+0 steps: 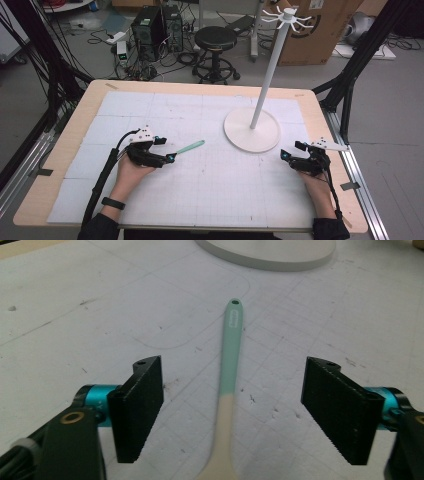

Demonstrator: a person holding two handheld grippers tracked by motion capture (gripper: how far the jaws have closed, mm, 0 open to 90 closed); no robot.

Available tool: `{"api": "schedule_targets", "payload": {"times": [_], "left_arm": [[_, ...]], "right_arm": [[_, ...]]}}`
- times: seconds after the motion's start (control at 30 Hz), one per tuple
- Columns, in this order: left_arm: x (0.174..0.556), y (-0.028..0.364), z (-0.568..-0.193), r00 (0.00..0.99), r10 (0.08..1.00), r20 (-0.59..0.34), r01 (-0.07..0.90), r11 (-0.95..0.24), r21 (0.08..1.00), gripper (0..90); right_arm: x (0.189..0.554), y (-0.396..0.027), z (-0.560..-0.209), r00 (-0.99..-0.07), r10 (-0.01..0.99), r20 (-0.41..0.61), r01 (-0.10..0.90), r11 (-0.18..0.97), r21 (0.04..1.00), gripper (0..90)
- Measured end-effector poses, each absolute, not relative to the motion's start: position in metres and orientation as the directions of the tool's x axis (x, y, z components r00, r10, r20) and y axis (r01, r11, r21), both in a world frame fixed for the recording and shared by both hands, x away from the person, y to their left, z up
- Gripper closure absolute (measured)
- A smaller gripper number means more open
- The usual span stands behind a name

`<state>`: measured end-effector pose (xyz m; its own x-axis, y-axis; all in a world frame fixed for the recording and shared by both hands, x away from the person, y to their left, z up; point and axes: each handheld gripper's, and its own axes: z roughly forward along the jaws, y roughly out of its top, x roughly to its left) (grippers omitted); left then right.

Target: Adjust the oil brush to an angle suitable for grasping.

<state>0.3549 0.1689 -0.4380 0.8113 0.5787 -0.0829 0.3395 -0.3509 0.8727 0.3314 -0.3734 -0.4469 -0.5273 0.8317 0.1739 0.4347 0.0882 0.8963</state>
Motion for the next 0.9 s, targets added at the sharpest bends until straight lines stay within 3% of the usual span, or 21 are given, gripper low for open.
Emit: {"api": "schedule_targets", "payload": {"times": [0.33,0.9], "left_arm": [[0.356,0.161,-0.445,0.798,0.598,-0.073,0.376,-0.400,0.836,48.4],[0.357,0.155,-0.449,0.786,0.618,-0.038,0.383,-0.437,0.814,64.8]], "right_arm": [[0.331,-0.373,-0.447,-0.528,0.831,0.175,0.436,0.089,0.896,17.6],[0.332,-0.373,-0.447,-0.527,0.831,0.177,0.438,0.087,0.895,17.7]]}}
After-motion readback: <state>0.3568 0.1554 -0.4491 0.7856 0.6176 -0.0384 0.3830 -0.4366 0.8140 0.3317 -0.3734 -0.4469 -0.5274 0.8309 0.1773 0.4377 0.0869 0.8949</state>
